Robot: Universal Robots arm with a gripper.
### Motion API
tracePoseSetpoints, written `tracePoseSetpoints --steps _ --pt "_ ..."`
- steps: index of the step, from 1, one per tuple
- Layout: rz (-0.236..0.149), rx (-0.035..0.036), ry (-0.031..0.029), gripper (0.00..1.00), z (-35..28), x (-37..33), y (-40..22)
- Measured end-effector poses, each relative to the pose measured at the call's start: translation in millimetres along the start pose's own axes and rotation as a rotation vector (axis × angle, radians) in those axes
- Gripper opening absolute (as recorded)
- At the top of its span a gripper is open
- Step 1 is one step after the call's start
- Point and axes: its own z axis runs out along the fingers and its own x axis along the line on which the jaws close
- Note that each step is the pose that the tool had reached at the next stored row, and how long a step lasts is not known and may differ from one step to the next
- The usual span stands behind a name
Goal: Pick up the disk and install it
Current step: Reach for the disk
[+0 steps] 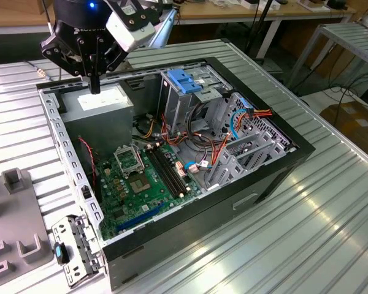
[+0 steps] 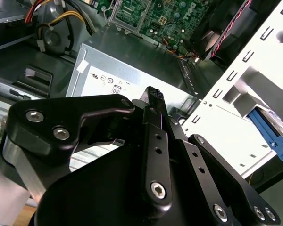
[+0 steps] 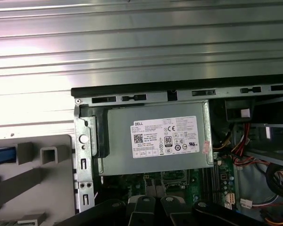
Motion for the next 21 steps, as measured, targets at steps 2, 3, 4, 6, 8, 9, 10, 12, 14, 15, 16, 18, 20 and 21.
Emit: tracePoseSetpoints --steps 2,3,4,6,8,9,10,12,14,15,16,18,20,21 --pt "0.000 0.0000 0.0000 0.11 0.0 0.6 0.0" --pt "0.000 0.0000 0.0001 0.11 0.0 0.8 -0.1" --pt "0.000 0.0001 0.0002 0.11 0.0 0.9 -0.1" --pt "0.000 0.0000 0.0004 0.11 0.0 1.2 -0.1" --pt "0.000 0.0000 0.0005 0.11 0.0 1.5 -0.1" --pt "0.000 0.0000 0.0006 0.11 0.0 1.7 -0.1" --pt "0.000 0.0001 0.0006 0.11 0.0 1.9 -0.1" --pt "0.000 0.0001 0.0007 0.11 0.0 2.7 -0.2" --pt "0.000 0.0001 0.0006 0.11 0.0 3.3 -0.3" --pt "0.000 0.0001 0.0006 0.11 0.0 3.6 -0.3" --pt "0.000 0.0000 0.0006 0.11 0.0 4.1 -0.3" --pt "0.000 0.0001 0.0006 0.11 0.0 6.1 -0.5" --pt "0.000 0.0001 0.0007 0.11 0.0 7.8 -0.6" --pt "0.000 0.0000 0.0006 0.11 0.0 8.5 -0.7"
